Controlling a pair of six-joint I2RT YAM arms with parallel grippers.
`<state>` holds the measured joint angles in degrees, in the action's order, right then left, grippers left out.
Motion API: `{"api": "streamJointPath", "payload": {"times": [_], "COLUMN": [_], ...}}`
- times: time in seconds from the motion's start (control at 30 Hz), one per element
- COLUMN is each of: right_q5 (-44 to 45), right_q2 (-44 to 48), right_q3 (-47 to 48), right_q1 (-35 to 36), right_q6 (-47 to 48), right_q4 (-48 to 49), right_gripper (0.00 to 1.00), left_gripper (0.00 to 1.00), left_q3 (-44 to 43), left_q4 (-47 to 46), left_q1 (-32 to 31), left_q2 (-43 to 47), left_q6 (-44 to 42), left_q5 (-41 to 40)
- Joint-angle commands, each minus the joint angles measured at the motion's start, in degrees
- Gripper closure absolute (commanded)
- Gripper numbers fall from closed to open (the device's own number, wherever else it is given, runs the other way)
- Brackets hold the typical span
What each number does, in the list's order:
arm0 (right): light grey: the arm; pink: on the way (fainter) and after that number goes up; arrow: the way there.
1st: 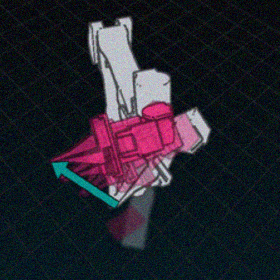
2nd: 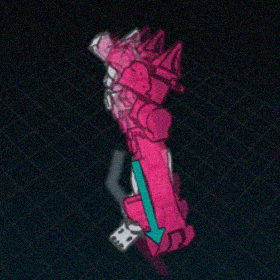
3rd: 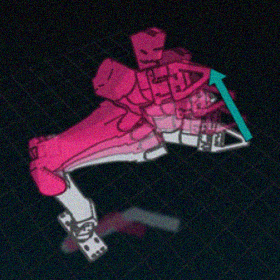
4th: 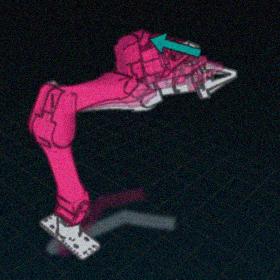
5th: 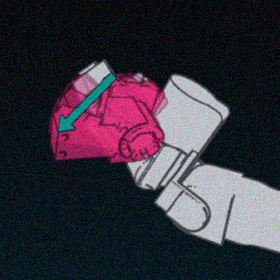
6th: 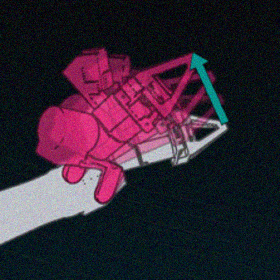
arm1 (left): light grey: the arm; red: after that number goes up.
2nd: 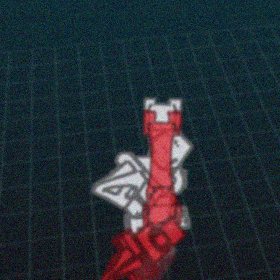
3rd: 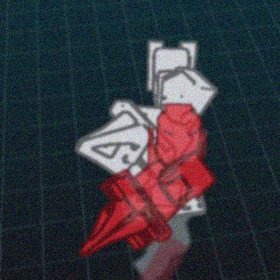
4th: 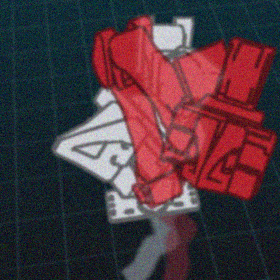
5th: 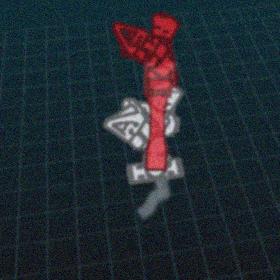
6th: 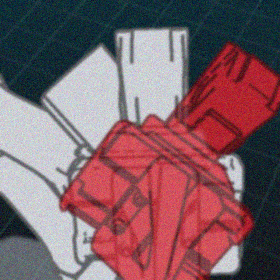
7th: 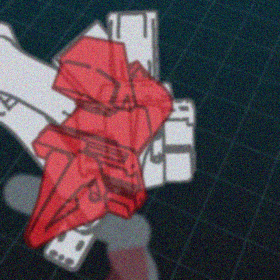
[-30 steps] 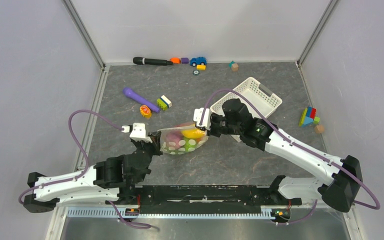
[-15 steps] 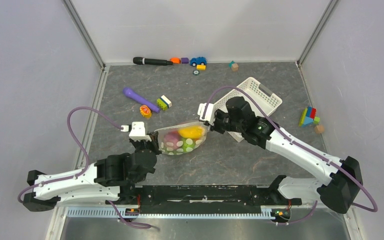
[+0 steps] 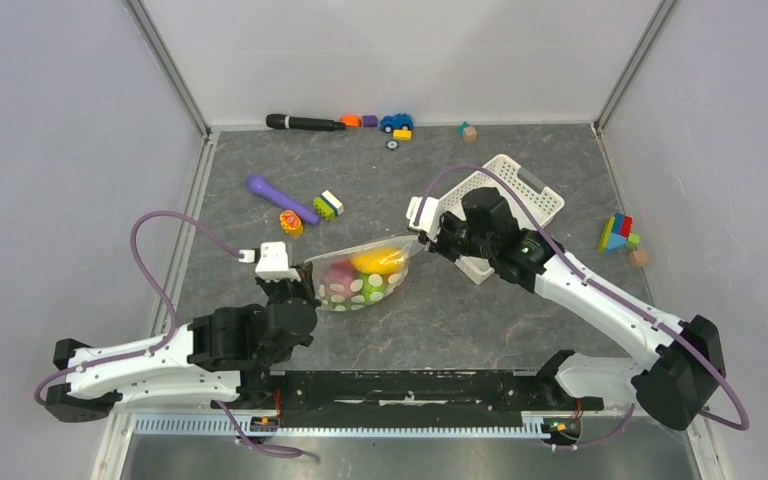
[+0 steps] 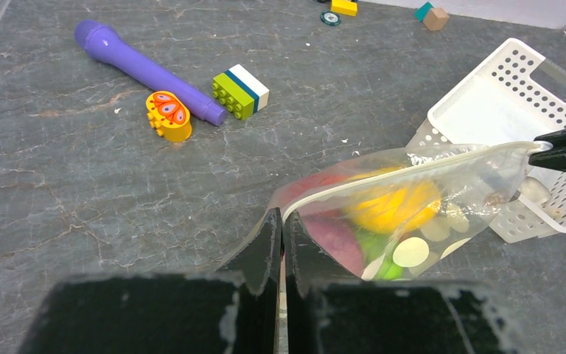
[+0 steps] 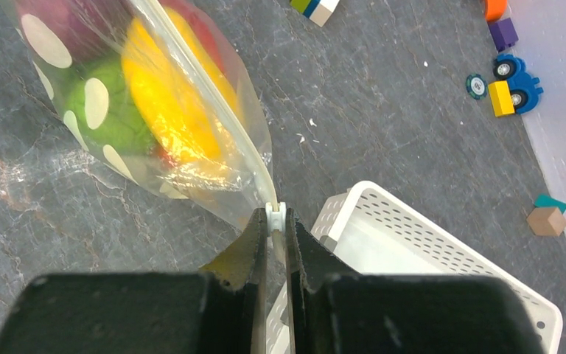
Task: Place the food in the zip-top bag and seal the zipper
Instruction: Zip the zipper food storage bag at the center of the board.
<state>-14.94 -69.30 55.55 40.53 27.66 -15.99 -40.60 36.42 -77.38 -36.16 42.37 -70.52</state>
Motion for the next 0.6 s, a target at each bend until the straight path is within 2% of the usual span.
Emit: {"api": "streamJointPath", "payload": {"times": [0.0, 0.57], "right_q5": [3.2, -3.0], "right_q2": [1.5, 2.4], "right_q3": [-0.9, -0.8], "right_q1": [-2.1, -2.8], "right_q6": [0.1, 1.0], "right_q4": [-1.9, -2.0], "right_gripper": [0.99, 0.96], "left_gripper": [0.98, 0.98], "left_q3": [-2.7, -3.1], "left_q4": [1.9, 1.9], "left_q1": [0.1, 0.1], "left_q2": [0.8, 0.7], "left_q6": [3.8, 2.8], "left_q5": [-7.4, -5.5]}}
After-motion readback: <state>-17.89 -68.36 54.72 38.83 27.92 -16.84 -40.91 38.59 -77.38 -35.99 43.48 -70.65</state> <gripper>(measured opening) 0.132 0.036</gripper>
